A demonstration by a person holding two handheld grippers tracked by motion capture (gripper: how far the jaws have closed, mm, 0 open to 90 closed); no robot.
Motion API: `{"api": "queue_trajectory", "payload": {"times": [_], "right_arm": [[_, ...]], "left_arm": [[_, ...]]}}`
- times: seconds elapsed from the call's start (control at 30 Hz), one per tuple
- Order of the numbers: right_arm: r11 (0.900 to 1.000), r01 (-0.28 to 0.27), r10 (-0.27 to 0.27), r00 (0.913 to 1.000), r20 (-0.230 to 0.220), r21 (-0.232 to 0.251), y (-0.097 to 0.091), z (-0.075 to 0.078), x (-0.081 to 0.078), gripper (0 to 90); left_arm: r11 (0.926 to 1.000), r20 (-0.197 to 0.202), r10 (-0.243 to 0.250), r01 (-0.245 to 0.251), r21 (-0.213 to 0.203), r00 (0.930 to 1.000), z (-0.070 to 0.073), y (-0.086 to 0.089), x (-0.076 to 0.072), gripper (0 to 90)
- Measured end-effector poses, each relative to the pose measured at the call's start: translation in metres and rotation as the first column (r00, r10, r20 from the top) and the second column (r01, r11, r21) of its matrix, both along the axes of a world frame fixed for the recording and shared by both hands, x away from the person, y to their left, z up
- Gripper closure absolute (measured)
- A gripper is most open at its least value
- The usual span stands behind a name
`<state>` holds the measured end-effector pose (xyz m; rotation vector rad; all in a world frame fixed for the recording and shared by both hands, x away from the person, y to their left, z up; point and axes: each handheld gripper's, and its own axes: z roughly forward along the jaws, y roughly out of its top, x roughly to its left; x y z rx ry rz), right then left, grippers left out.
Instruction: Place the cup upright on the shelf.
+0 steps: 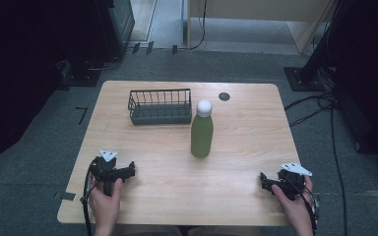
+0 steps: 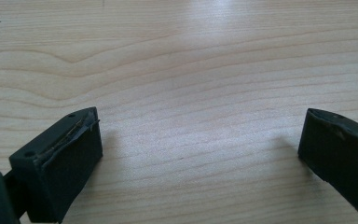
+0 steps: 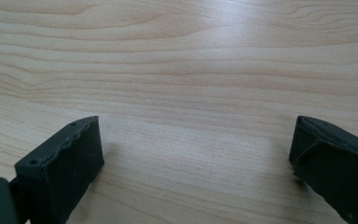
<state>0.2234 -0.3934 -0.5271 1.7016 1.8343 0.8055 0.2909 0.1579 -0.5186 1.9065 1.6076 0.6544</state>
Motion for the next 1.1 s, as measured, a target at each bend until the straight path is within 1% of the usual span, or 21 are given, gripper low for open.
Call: {"api": "queue_trajectory", "payload": {"times": [0.13,0.2,0.23,0.33,0.37,0.5,0.57,0.6,0.7,0.73,0.8,0.83,0.9,1.0,1.1], "right_arm": [[1.0,0.0,0.0,1.0,-0.001,0.0,0.0,0.0,0.0,1.3],[0.9999,0.012,-0.012,0.9998,-0.017,-0.001,0.001,0.001,0.002,0.0],[0.9996,0.025,-0.026,0.9992,-0.031,-0.009,0.003,0.003,0.003,0.0],[0.9996,0.026,-0.026,0.9993,-0.027,-0.009,0.006,0.005,0.004,0.0],[0.9998,0.02,-0.02,0.9996,-0.02,-0.001,0.009,0.01,0.006,0.0],[0.9999,0.012,-0.012,0.9998,-0.013,0.008,0.014,0.016,0.008,0.0],[1.0,0.002,-0.002,1.0,-0.003,0.008,0.018,0.02,0.01,0.0],[0.9998,-0.005,0.004,1.0,0.009,0.019,0.022,0.024,0.011,0.0],[0.9996,-0.011,0.011,0.9998,0.019,0.026,0.025,0.028,0.012,0.0],[0.9993,-0.025,0.024,0.9995,0.022,0.027,0.03,0.032,0.014,0.0],[0.9993,-0.027,0.026,0.9994,0.023,0.028,0.032,0.033,0.015,0.0],[0.9985,-0.049,0.048,0.9986,0.023,0.024,0.037,0.035,0.016,0.0],[0.9983,-0.053,0.052,0.9984,0.021,0.025,0.039,0.036,0.017,0.0],[0.9967,-0.077,0.076,0.9968,0.026,0.028,0.049,0.038,0.02,0.0],[0.9959,-0.084,0.083,0.9961,0.029,0.032,0.053,0.039,0.022,0.0]], "left_arm": [[1.0,0.0,0.001,-0.001,-0.001,1.0,0.0,0.0,0.0,0.1],[1.0,0.0,0.0,0.0,0.0,1.0,0.0,0.0,0.0,0.1],[1.0,0.0,0.0,0.0,0.0,1.0,0.0,0.0,0.0,0.1],[1.0,0.0,0.0,0.0,0.0,1.0,0.0,0.0,0.0,0.1],[1.0,0.0,0.001,-0.001,0.0,1.0,0.0,0.0,0.0,0.1],[1.0,0.0,0.0,0.0,0.001,1.0,0.0,0.0,0.0,0.1],[1.0,0.001,0.0,0.0,0.0,1.0,0.0,0.0,0.0,0.1],[1.0,0.001,0.001,-0.001,0.001,1.0,0.0,0.0,0.0,0.1],[1.0,0.001,0.0,0.0,0.0,1.0,0.0,0.0,0.0,0.1],[1.0,0.002,0.0,0.0,0.0,1.0,0.0,0.0,0.0,0.1],[1.0,0.001,0.001,-0.001,0.001,1.0,0.0,0.0,0.0,0.1],[1.0,0.001,0.0,0.0,0.001,1.0,0.0,0.0,0.0,0.1],[1.0,0.001,0.001,-0.001,0.0,1.0,0.0,0.0,0.0,0.1],[1.0,0.001,0.001,-0.001,0.0,1.0,0.0,0.0,0.0,0.1],[1.0,0.001,0.001,-0.001,0.0,1.0,0.0,0.0,0.0,0.1]]}}
